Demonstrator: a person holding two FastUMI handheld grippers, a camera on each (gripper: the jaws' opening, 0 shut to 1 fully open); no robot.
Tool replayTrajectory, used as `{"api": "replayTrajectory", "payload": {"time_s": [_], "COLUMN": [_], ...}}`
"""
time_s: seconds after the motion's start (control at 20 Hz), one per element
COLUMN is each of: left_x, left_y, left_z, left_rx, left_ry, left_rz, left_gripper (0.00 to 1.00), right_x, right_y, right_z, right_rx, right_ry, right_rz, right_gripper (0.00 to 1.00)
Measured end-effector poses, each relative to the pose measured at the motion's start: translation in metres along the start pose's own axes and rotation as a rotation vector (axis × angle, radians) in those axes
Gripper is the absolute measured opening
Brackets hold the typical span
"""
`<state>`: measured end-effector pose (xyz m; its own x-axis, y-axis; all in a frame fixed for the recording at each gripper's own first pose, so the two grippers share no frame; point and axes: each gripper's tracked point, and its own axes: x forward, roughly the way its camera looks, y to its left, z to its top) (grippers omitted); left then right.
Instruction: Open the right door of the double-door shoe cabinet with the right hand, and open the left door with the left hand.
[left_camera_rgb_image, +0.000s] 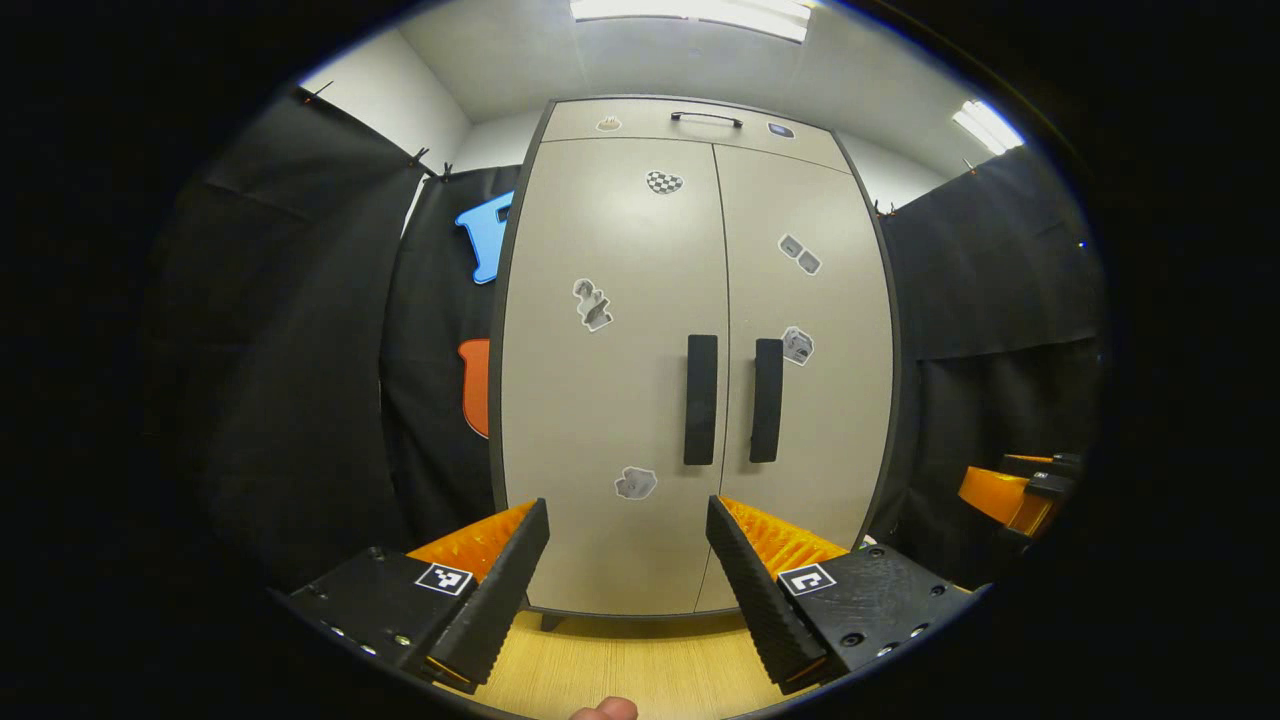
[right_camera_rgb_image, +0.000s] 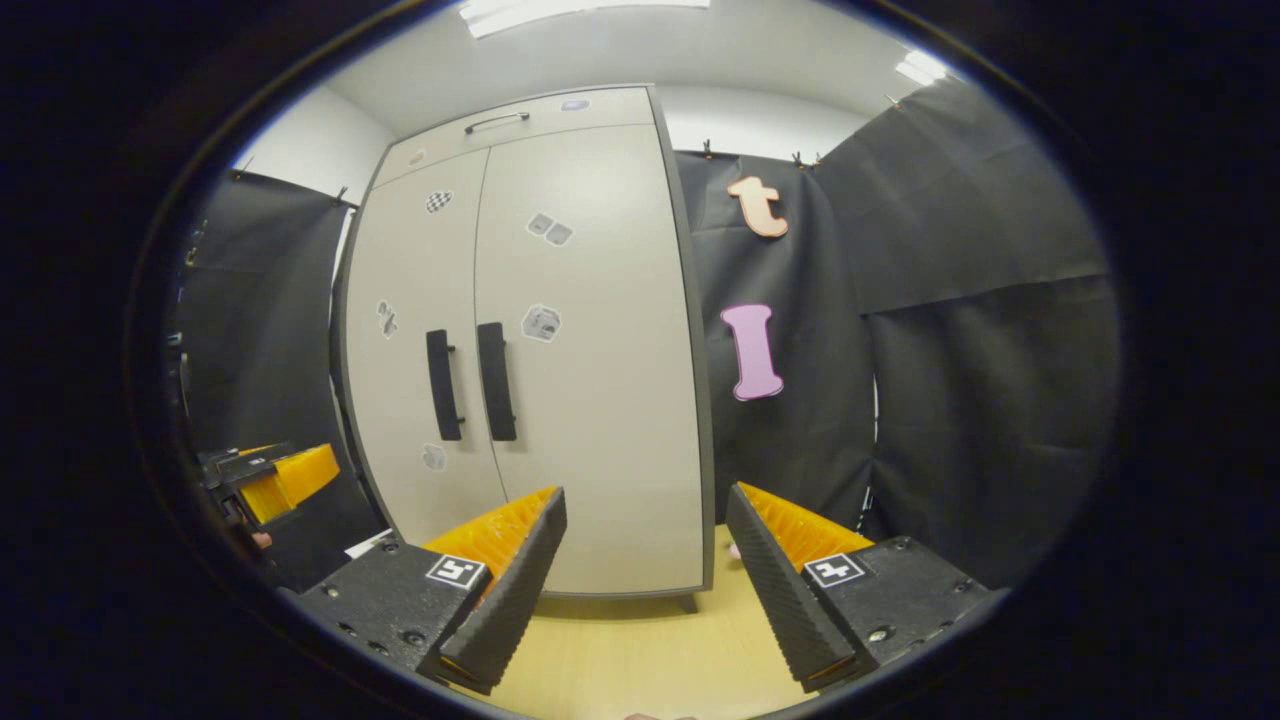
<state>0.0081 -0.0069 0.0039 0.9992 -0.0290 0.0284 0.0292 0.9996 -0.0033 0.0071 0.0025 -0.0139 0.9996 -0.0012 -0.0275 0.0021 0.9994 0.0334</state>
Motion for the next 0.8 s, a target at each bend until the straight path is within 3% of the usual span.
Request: {"api": "replayTrajectory", "payload": {"time_s": [0.4, 0.8], "left_x": [0.006, -0.012], "left_y": [0.002, 0.017], "left_z": [-0.003, -0.012], "left_rx": [-0.019, 0.007], "left_ry": [0.006, 0.013], "left_rz": [0.0, 0.009], "left_gripper": [0.95, 0.95], "right_x": [0.003, 0.044], "right_y": [0.001, 0.042], "right_z": [0.002, 0.021], "right_rx": [-0.014, -0.048], "right_ry": [-0.005, -0.012], "right_rz": [-0.01, 0.068], "right_gripper": [1.0, 1.0]}}
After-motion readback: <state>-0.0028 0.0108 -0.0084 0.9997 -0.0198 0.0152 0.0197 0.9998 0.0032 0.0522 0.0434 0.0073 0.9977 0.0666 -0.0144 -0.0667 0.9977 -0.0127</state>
